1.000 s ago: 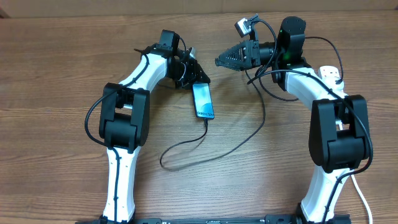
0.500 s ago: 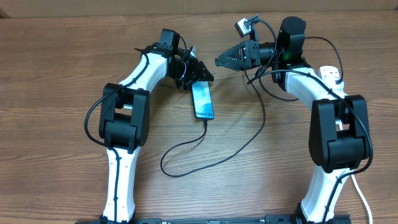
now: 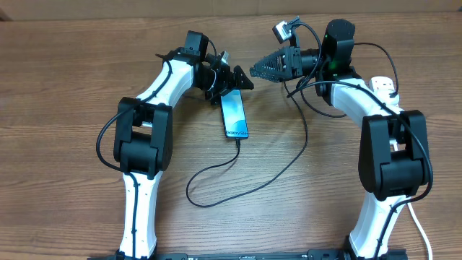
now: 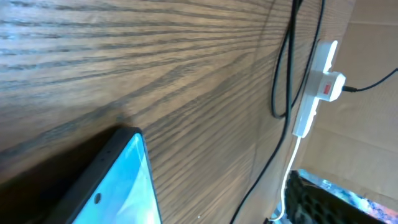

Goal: Plug charger to phone and switch on socket

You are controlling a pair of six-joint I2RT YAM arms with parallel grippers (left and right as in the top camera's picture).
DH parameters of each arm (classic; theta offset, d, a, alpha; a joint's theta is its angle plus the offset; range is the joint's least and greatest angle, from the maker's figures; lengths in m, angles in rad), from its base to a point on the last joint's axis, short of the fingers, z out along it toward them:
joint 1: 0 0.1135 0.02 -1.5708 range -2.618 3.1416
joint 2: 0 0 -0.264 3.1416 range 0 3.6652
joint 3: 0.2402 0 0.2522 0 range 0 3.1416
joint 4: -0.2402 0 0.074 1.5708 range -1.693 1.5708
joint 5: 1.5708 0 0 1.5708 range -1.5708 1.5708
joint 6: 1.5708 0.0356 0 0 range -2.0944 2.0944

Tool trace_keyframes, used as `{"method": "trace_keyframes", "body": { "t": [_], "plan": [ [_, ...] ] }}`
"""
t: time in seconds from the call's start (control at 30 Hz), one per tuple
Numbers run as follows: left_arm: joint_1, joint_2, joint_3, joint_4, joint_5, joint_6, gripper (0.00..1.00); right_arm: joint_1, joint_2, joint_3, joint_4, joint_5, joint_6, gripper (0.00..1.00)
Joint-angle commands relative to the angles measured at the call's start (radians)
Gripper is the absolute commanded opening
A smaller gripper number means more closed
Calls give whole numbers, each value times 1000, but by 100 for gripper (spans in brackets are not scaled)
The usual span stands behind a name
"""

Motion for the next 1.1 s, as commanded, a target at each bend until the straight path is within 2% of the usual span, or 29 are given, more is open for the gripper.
{"method": "trace_keyframes", "body": {
  "t": [0.0,0.5,1.07],
  "plan": [
    [-4,23,-19,-29,-97,8,100,-3,-31,-8,3,-34,-8,100],
    [61,23,-19,-142,-222,-31,100,-3,-31,-8,3,-34,-8,100],
    [135,23,-19,-189,-246,-37,100,-3,-31,-8,3,-34,-8,100]
  ]
}}
